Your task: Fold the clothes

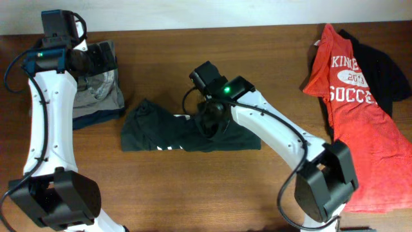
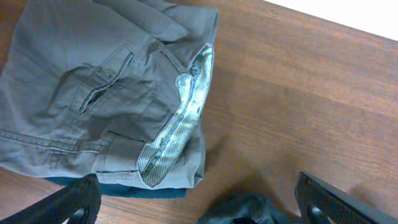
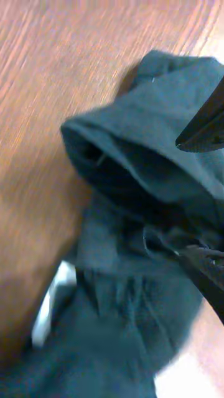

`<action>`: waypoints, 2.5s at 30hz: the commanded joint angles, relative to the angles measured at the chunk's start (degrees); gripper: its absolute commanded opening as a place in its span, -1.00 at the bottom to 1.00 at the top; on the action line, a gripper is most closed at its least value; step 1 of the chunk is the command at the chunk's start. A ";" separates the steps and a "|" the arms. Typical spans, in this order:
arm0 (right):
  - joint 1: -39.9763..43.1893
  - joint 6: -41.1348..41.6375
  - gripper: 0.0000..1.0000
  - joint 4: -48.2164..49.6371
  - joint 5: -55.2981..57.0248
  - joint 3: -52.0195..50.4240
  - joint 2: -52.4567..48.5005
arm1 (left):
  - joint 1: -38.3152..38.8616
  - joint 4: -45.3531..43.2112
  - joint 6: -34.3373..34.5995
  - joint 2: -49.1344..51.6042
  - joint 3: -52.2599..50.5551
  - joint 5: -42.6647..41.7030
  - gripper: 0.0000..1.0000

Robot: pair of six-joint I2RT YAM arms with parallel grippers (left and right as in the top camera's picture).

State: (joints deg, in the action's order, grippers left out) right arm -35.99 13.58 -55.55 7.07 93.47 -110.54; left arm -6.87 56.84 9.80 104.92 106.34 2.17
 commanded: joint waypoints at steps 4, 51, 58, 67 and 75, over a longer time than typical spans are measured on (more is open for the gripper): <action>0.15 5.27 0.08 -0.35 7.13 -0.83 -5.95 | -0.07 -0.20 -2.27 0.17 0.63 0.87 0.98; -9.05 1.27 0.64 -12.00 -6.43 13.64 -6.03 | -0.04 0.04 -2.64 0.17 0.63 1.86 0.99; -1.22 2.12 0.53 -17.88 -9.20 16.39 -5.31 | -0.04 4.85 -6.97 0.63 -0.96 -8.96 0.98; 6.16 1.66 -0.92 -14.82 -9.94 3.67 -5.33 | -0.07 9.11 -14.67 4.79 -5.81 -16.50 0.78; 14.43 -4.81 -0.92 0.24 -20.76 -13.05 -5.33 | -0.04 9.86 -14.64 4.81 -7.06 -16.37 -0.51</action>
State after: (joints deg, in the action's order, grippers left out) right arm -24.03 12.58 -57.39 -7.68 82.94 -117.12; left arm -6.87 66.65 -4.03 109.36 99.94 -13.32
